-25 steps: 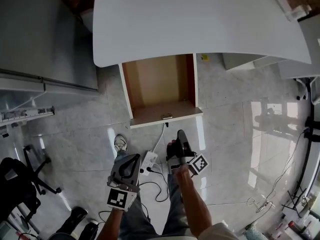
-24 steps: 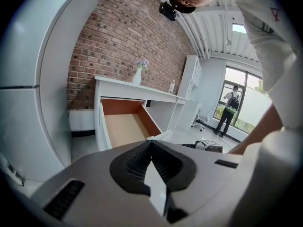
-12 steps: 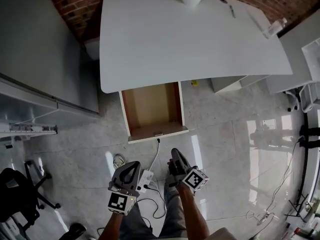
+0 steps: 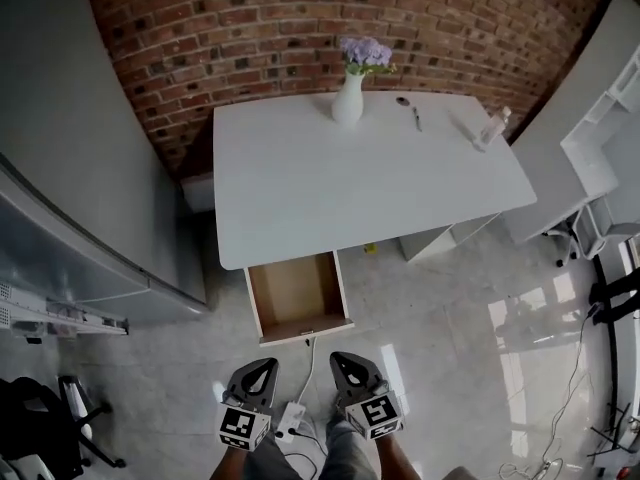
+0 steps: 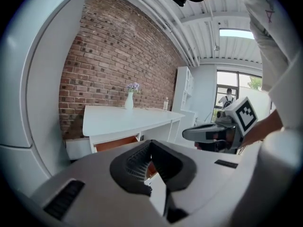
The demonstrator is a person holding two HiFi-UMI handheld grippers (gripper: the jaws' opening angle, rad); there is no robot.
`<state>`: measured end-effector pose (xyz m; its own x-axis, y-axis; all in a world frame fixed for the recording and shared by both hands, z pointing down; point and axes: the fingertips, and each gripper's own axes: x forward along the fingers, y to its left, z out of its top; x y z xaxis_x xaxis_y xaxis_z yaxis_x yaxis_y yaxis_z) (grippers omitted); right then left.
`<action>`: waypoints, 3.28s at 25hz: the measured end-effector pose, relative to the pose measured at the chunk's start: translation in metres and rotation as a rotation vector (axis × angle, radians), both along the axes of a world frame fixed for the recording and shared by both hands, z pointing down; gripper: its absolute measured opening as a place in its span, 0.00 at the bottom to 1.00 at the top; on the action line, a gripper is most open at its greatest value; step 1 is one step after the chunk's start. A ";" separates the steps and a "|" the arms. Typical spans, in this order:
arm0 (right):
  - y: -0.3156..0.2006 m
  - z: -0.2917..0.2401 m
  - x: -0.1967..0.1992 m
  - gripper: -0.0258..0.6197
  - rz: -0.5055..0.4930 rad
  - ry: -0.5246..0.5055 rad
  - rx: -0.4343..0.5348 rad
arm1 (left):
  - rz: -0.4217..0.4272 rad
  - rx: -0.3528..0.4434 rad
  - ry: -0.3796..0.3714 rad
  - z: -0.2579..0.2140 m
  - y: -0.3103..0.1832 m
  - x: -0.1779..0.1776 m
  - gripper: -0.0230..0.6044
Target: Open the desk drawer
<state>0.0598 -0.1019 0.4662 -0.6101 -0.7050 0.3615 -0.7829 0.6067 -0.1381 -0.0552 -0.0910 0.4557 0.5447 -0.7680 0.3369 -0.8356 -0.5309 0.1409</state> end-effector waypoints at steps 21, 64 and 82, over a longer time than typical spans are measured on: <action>0.031 -0.174 -0.004 0.07 -0.090 0.111 0.194 | 0.034 0.110 -0.043 -0.149 0.019 0.019 0.06; 0.169 -0.153 0.109 0.07 -0.297 0.051 0.140 | -0.318 0.072 -0.144 -0.145 0.173 0.064 0.06; 0.354 -0.158 0.051 0.07 -0.105 0.079 0.196 | -0.196 0.127 -0.062 -0.136 0.355 0.019 0.06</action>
<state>0.1109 0.2520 0.3086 -0.6589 -0.7006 0.2740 -0.7178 0.6945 0.0497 -0.0363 0.2638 0.3196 0.3626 -0.8952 0.2593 -0.9293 -0.3681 0.0286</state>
